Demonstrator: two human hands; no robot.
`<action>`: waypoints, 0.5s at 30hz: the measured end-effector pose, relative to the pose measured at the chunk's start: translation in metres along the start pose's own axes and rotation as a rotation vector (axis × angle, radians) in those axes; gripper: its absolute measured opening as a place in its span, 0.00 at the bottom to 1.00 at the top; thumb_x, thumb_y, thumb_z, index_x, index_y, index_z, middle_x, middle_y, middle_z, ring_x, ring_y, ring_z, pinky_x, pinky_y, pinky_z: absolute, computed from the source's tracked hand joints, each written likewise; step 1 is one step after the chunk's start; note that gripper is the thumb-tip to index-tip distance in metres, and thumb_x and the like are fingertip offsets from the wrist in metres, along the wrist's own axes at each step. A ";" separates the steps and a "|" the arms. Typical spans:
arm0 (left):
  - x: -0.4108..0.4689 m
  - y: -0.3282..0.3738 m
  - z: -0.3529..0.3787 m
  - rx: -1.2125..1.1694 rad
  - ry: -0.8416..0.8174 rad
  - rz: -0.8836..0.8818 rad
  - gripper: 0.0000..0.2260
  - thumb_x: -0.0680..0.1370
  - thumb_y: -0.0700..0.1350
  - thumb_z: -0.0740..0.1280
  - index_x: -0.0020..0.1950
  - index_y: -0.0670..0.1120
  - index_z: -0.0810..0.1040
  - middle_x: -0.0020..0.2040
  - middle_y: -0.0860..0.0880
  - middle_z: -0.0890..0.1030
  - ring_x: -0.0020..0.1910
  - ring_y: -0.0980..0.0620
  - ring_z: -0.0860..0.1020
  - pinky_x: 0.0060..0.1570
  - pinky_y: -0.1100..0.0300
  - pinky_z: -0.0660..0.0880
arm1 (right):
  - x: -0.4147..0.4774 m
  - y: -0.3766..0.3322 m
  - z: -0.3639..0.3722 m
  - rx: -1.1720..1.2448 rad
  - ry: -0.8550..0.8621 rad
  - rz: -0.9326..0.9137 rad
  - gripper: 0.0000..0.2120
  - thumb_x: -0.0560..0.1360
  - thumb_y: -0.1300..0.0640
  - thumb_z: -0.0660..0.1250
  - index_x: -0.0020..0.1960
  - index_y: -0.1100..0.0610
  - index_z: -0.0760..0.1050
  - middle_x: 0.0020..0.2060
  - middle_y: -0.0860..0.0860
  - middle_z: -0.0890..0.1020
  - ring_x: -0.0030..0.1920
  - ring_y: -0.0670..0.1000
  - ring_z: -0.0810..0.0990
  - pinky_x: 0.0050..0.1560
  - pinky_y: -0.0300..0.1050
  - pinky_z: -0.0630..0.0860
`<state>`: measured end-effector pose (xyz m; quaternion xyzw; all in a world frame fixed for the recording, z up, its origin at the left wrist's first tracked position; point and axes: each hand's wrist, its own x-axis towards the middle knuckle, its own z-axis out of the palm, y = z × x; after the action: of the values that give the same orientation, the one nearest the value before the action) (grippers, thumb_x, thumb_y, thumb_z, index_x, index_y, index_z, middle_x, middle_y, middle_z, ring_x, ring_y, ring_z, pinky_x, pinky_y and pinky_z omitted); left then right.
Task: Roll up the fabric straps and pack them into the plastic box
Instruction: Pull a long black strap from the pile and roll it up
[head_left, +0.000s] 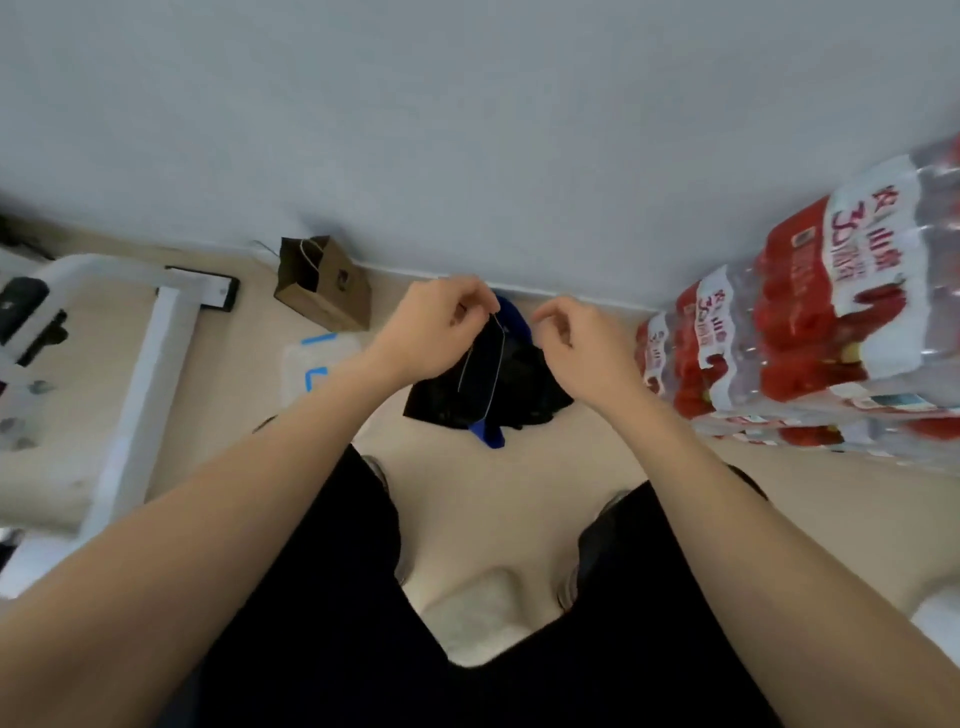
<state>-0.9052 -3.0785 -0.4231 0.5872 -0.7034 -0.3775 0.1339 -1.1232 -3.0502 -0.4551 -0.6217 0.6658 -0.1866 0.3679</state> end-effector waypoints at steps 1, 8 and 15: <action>0.015 -0.020 0.018 0.009 0.012 0.012 0.12 0.84 0.40 0.63 0.57 0.48 0.86 0.47 0.52 0.87 0.46 0.52 0.84 0.52 0.53 0.81 | 0.015 0.018 0.016 -0.033 0.029 -0.027 0.09 0.84 0.54 0.63 0.57 0.45 0.82 0.32 0.41 0.81 0.35 0.40 0.80 0.32 0.31 0.68; 0.085 -0.105 0.116 0.130 0.116 0.122 0.12 0.83 0.39 0.63 0.56 0.48 0.85 0.49 0.53 0.86 0.45 0.53 0.81 0.52 0.58 0.77 | 0.084 0.078 0.076 -0.498 -0.188 -0.163 0.13 0.82 0.57 0.63 0.65 0.54 0.80 0.52 0.55 0.84 0.54 0.60 0.82 0.52 0.53 0.81; 0.058 -0.126 0.168 0.232 0.134 0.077 0.12 0.80 0.41 0.63 0.55 0.47 0.86 0.52 0.48 0.86 0.48 0.48 0.80 0.49 0.55 0.75 | 0.044 0.074 0.081 -0.779 -0.345 -0.277 0.12 0.81 0.57 0.64 0.59 0.59 0.84 0.52 0.59 0.87 0.53 0.62 0.85 0.56 0.58 0.84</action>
<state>-0.9353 -3.0724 -0.6387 0.5953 -0.7538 -0.2482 0.1259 -1.1137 -3.0640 -0.5726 -0.8192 0.5258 0.1371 0.1838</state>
